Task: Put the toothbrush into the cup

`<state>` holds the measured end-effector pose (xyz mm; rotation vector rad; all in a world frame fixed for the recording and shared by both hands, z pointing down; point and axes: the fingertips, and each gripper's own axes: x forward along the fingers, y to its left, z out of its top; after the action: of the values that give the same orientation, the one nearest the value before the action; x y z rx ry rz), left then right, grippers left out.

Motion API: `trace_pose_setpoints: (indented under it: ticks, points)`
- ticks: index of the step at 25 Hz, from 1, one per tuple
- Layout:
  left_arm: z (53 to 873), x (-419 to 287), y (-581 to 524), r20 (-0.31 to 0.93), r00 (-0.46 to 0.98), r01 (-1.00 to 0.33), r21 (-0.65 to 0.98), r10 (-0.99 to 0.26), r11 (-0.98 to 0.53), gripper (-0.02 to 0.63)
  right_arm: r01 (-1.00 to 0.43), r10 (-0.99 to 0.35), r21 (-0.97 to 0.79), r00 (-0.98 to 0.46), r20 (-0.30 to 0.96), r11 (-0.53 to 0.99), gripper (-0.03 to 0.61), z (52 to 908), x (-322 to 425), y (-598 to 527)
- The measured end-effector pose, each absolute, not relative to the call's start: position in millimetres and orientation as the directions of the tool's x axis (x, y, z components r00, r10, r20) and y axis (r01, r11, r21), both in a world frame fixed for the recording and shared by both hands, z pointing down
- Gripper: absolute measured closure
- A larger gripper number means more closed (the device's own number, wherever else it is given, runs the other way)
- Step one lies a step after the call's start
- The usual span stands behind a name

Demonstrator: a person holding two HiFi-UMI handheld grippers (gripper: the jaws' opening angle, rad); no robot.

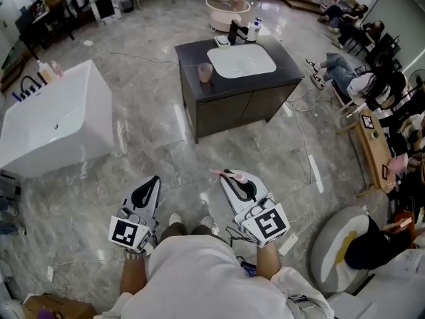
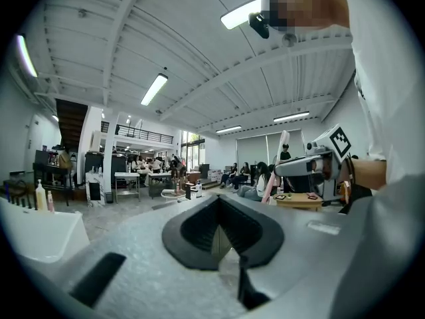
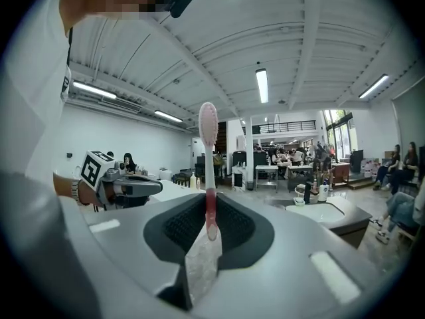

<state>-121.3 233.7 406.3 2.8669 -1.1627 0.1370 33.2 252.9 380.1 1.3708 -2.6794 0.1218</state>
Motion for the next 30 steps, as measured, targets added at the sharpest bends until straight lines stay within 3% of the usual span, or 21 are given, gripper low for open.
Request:
trace_pose_setpoints:
  ticks: [12, 21, 30]
  points:
    - [405, -24, 219, 0.110, 0.801, -0.588, -0.035, -0.588, -0.808, 0.612, -0.854, -0.847, -0.070, -0.521, 0.109, 0.516, 0.520, 399, 118, 249]
    - [396, -10, 176, 0.101, 0.798, -0.589, -0.074, -0.594, -0.804, 0.612, -0.866, -0.865, -0.090, -0.498, 0.058, 0.493, 0.518, 399, 140, 219]
    - [412, -5, 81, 0.103, 0.820, -0.562, -0.042, -0.563, -0.826, 0.612, -0.889, -0.884, -0.082, -0.457, 0.100, 0.450, 0.518, 406, 145, 132]
